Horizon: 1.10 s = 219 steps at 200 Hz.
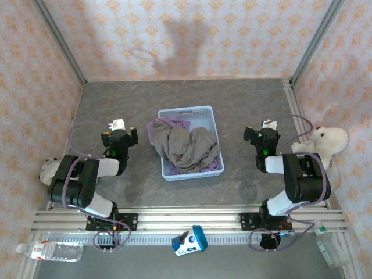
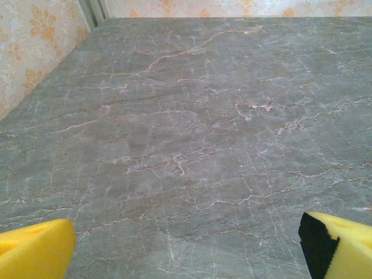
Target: Fold and stack the mixed laundry pile
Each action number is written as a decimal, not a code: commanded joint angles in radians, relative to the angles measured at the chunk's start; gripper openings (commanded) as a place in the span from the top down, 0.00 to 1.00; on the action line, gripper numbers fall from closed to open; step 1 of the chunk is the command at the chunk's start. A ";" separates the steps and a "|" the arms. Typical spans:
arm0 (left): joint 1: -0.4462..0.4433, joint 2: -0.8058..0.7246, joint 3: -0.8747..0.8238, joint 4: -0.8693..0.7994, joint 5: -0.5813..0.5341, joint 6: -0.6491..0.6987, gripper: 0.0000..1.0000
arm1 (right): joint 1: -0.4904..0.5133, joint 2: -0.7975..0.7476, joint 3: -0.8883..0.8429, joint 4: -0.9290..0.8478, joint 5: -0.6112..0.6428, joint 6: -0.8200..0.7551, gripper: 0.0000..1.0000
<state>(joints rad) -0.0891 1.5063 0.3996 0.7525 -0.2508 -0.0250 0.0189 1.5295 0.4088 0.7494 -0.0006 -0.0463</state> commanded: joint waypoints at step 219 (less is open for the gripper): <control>0.002 -0.163 0.172 -0.422 -0.052 -0.064 0.00 | 0.058 -0.234 0.247 -0.574 0.145 0.071 0.00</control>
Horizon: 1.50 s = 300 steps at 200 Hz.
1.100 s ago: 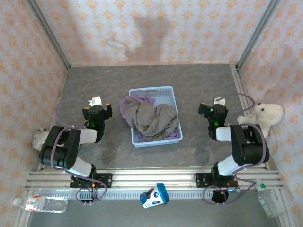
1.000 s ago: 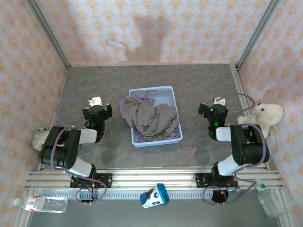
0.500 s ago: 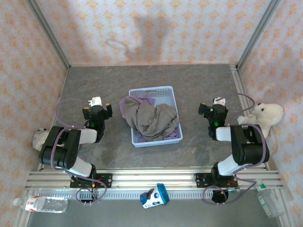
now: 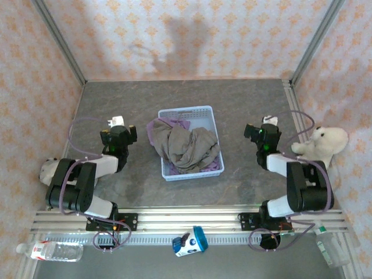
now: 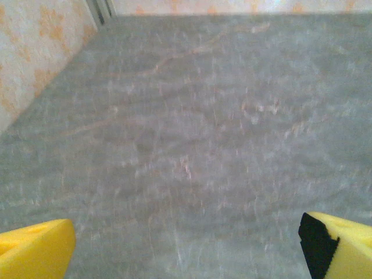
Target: Fold and stack the mixed laundry pile
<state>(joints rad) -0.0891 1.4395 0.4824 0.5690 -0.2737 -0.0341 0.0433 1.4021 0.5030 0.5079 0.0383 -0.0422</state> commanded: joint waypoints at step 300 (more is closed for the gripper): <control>-0.218 -0.170 0.328 -0.923 0.374 -0.936 0.01 | 0.430 0.052 0.517 -1.276 -0.153 0.092 1.00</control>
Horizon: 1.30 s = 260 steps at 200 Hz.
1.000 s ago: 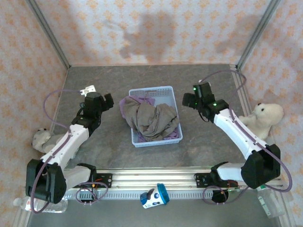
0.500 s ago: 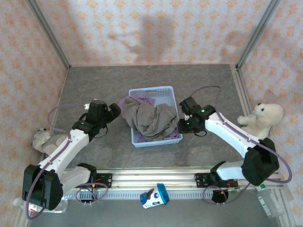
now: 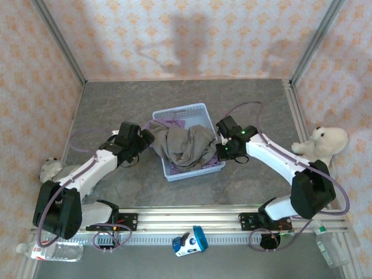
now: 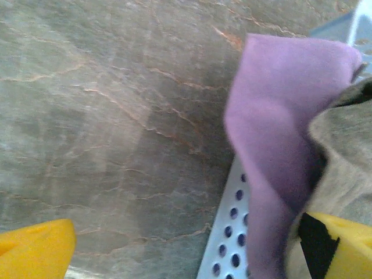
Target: Fold and stack the mixed laundry pile
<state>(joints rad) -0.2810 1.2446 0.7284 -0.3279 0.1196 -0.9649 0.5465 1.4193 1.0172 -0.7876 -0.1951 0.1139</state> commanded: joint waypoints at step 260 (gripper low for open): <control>-0.080 0.008 0.118 -0.197 -0.102 0.008 0.01 | -0.590 0.429 0.415 -0.116 0.809 -0.179 0.72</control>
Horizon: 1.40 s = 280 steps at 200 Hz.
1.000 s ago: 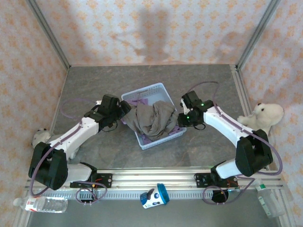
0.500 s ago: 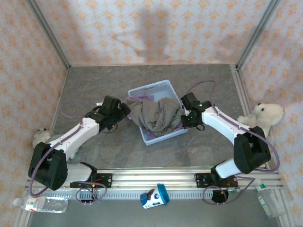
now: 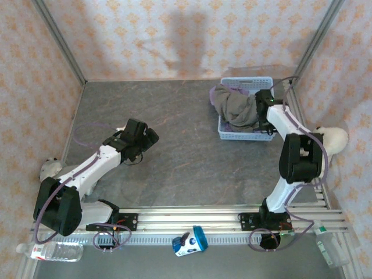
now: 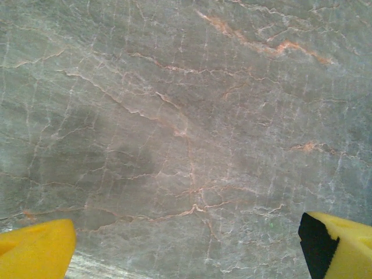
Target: Fold and stack the mixed laundry pile
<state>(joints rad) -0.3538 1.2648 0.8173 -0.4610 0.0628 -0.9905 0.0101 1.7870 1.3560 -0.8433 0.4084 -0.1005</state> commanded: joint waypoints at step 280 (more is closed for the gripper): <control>0.167 -0.035 0.069 -0.054 0.019 -0.035 0.00 | 0.156 -0.183 0.686 -0.031 -0.858 0.432 1.00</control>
<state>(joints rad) -0.2016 1.2339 0.8520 -0.5156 0.0608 -0.9989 0.1230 1.6867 1.9556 -0.8791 -0.2939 0.3252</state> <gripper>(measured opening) 0.998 0.049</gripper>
